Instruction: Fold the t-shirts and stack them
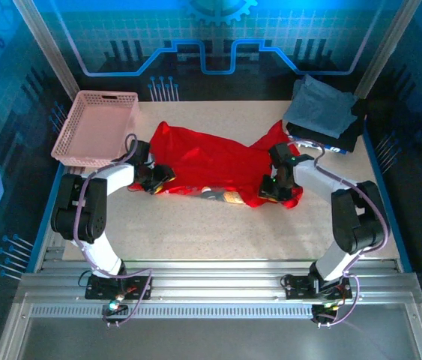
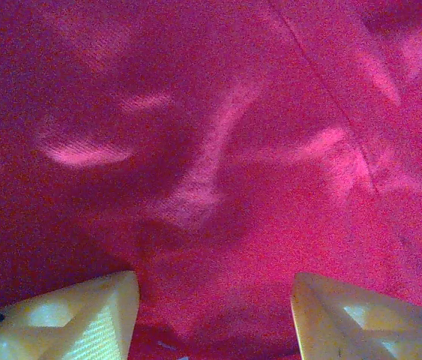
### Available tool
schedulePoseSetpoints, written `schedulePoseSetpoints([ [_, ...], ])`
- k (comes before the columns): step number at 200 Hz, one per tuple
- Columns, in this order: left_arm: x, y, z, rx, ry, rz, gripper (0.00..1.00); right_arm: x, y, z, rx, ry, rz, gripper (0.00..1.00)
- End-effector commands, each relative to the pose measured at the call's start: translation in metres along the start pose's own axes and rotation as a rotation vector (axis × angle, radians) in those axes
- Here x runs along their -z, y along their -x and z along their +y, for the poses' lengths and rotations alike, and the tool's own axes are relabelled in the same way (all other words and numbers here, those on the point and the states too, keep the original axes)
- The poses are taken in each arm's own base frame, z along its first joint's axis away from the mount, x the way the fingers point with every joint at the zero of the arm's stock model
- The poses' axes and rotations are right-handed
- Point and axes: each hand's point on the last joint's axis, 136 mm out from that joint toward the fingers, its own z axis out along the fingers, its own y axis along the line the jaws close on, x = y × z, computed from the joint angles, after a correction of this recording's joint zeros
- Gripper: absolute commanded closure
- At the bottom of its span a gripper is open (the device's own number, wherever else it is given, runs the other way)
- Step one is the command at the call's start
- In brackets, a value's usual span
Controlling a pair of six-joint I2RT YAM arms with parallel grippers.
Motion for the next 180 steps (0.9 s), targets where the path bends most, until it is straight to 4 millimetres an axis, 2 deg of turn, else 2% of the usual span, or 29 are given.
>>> schedulePoseSetpoints([
  [1,0.003,-0.009,-0.002,-0.032,-0.01,0.02,0.43,0.014,0.017,0.01,0.016,-0.015,-0.048,0.83],
  [37,0.002,-0.01,0.002,-0.04,0.003,0.021,0.43,0.041,0.016,0.022,0.064,0.026,-0.024,0.95],
  [59,-0.001,-0.011,0.005,-0.037,0.007,0.024,0.43,0.049,0.009,0.025,0.061,0.067,0.022,1.0],
  [95,-0.005,-0.011,0.006,-0.035,0.007,0.033,0.43,0.061,0.0,0.028,0.027,0.135,0.106,1.0],
  [119,-0.004,-0.012,0.008,-0.042,0.017,0.036,0.43,0.074,-0.017,0.034,0.056,0.167,0.209,1.0],
  [147,-0.004,-0.014,0.01,-0.045,0.023,0.039,0.43,0.095,-0.034,0.025,0.102,0.124,0.27,1.0],
  [180,-0.004,-0.015,0.012,-0.042,0.029,0.041,0.43,0.096,-0.057,0.017,0.131,0.09,0.371,1.0],
])
